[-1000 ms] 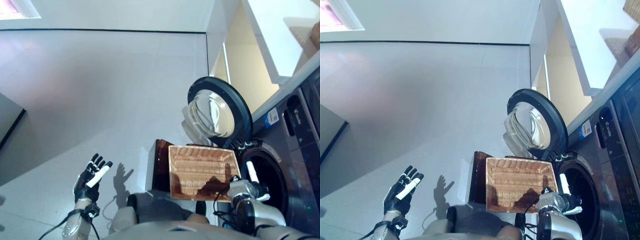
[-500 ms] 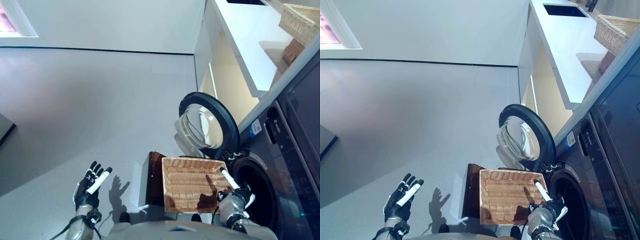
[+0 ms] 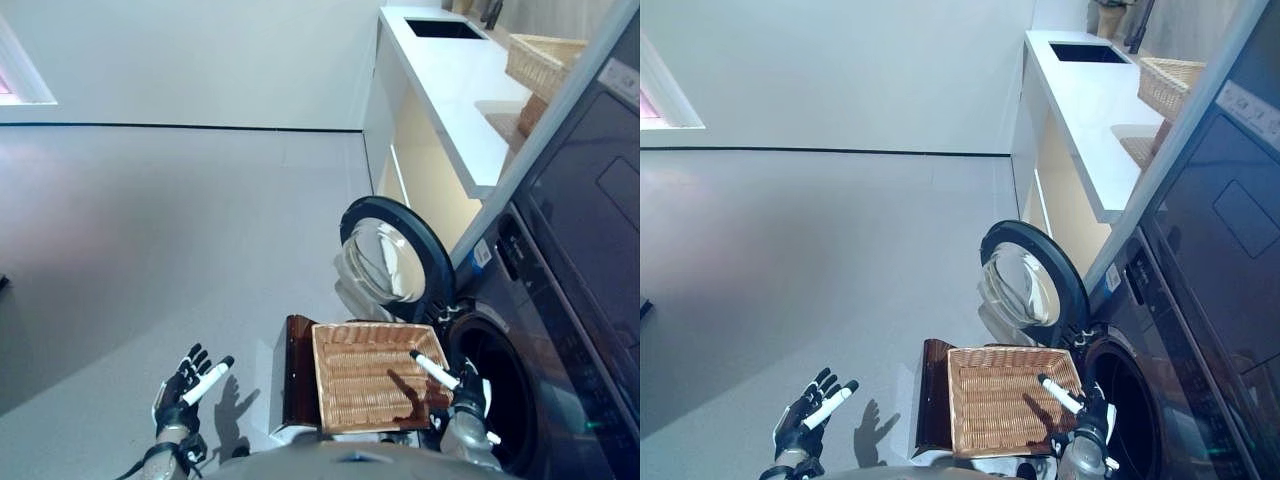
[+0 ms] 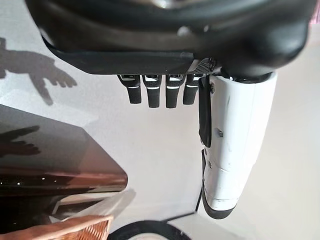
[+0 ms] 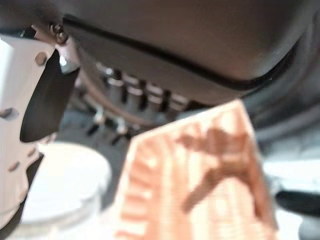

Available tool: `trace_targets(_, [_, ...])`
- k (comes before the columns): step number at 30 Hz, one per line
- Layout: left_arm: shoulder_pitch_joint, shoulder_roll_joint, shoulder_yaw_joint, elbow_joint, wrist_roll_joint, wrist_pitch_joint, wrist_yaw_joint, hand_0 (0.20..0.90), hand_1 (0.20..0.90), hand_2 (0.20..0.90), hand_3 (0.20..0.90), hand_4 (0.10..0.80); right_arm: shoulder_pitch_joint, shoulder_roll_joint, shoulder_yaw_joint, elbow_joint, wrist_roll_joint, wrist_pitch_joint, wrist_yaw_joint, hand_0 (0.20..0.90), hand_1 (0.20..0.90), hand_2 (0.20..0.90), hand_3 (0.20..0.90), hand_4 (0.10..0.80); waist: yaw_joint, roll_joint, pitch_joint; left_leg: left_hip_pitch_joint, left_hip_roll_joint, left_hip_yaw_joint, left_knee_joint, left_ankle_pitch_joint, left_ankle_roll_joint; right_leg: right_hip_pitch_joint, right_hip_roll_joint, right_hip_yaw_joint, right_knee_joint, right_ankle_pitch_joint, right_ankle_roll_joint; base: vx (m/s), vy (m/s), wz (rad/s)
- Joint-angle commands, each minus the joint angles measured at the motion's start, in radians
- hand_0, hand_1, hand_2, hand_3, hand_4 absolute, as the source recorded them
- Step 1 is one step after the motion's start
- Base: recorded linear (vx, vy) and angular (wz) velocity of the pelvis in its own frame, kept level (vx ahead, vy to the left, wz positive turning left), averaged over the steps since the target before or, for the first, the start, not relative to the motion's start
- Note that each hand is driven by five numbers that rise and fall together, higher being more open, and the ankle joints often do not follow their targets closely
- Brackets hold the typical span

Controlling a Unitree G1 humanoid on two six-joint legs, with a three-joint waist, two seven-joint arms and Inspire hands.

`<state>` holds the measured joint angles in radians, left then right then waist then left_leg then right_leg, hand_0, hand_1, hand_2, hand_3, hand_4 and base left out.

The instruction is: Pick up the clothes and place them into the washing machine

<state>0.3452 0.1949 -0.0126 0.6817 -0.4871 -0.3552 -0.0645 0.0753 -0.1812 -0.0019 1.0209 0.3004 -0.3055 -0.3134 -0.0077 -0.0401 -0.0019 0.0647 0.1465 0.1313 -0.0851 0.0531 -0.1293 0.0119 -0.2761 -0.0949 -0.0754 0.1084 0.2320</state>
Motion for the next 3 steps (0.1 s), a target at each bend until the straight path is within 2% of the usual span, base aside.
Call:
trace_targets(1, [-0.074, 0.012, 0.048, -0.015, 0.015, -0.098, -0.005, 0.9, 0.9, 0.9, 0.9, 0.8, 0.004, -0.074, 0.003, -0.109, -0.079, -0.054, 0.009, 0.9, 0.9, 0.9, 0.9, 0.8, 0.011, -0.003, -0.02, -0.028, 0.044, -0.019, -0.002, 0.031, -0.028, -0.033, -0.034, -0.031, 0.031, 0.055, 0.028, -0.007, -0.016, -0.07])
trace_targets(3, [-0.072, 0.003, 0.051, -0.011, 0.006, -0.098, -0.007, 0.9, 0.9, 0.9, 0.9, 0.8, 0.023, -0.057, 0.003, -0.102, -0.067, -0.057, 0.019, 0.9, 0.9, 0.9, 0.9, 0.8, 0.009, -0.004, -0.019, -0.022, 0.048, -0.021, 0.0, 0.032, -0.027, -0.028, -0.03, -0.028, 0.035, 0.049, 0.025, 0.001, -0.012, -0.04])
